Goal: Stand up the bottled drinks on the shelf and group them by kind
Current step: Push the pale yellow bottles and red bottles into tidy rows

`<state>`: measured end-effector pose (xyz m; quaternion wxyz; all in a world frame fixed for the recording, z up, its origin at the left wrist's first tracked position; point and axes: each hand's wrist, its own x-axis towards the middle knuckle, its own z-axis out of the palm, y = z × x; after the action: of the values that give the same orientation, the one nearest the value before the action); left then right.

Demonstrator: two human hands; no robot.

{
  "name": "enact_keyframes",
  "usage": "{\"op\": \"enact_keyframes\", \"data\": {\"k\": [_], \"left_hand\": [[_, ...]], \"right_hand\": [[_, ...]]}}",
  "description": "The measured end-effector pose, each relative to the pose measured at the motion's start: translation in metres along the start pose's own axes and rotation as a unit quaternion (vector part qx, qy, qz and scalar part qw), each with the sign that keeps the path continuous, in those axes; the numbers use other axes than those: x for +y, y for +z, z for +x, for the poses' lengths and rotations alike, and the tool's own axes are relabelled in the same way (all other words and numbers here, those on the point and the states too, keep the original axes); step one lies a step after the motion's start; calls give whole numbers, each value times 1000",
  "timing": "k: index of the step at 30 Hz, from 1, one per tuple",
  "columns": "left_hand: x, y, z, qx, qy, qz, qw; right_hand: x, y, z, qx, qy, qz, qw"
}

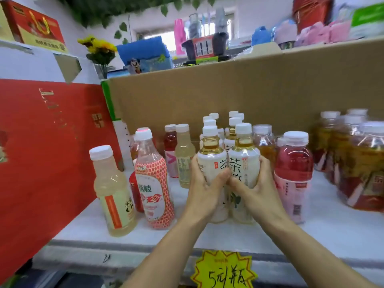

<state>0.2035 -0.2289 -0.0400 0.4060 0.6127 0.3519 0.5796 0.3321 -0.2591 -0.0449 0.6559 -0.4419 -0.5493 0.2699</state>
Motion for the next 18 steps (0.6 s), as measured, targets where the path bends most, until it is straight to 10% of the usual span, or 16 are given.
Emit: {"op": "enact_keyframes", "data": {"k": [11,18], "left_hand": [[14,-22,-26,-55,3,135,989],[23,-75,-80,15,121,240,963]], "right_hand": [[-10,2,-13,57,-69,-177,980],[-29,33,-43,66,-289,-192,935]]}}
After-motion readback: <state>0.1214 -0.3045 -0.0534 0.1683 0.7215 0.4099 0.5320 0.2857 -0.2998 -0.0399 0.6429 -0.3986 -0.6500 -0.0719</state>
